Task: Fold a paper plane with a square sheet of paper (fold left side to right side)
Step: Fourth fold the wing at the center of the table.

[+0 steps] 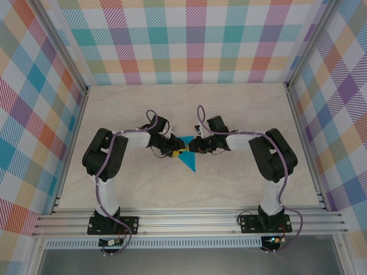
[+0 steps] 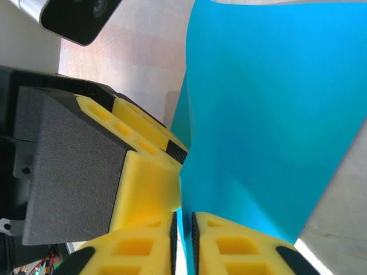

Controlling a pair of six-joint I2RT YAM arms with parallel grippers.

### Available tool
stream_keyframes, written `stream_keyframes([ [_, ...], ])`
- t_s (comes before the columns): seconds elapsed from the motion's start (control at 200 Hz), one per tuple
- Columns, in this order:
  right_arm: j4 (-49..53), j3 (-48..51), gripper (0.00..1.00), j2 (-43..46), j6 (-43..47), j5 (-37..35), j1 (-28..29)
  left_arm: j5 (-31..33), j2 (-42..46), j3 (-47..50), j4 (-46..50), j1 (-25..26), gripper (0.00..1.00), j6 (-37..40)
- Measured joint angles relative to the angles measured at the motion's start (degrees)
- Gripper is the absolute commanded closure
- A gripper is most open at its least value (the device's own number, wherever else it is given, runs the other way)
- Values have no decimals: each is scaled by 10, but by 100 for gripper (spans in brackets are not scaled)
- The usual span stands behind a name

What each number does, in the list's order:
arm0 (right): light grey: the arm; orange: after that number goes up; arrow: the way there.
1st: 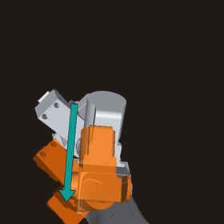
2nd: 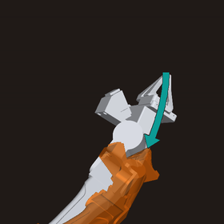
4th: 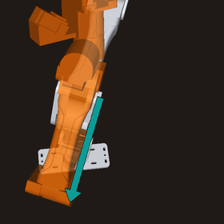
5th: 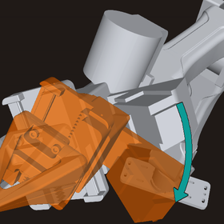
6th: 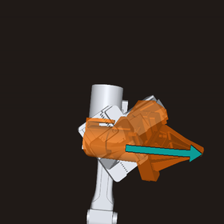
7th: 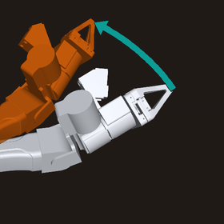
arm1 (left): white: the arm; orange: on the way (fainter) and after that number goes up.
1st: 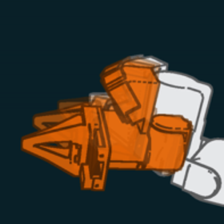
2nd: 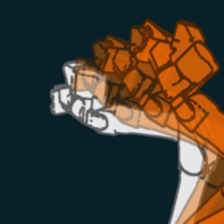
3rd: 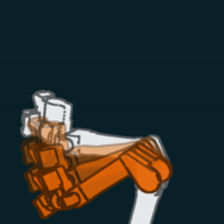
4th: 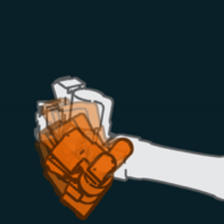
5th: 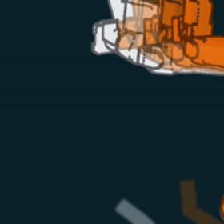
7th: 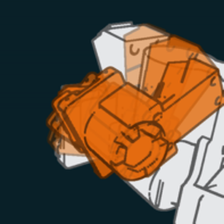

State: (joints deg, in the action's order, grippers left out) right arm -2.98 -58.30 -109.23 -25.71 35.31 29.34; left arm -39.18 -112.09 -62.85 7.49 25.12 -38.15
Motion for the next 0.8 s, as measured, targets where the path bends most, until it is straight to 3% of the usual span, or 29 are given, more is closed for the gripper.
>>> stream_keyframes([
  [0.165, 7, -2, 100, 0, 5, -4, 0, 0, 0, 0, 0, 0, 67, 0],
  [0.8, 32, -3, 100, 0, 16, -37, -12, 0, 0, 0, 0, 0, 67, 0],
])
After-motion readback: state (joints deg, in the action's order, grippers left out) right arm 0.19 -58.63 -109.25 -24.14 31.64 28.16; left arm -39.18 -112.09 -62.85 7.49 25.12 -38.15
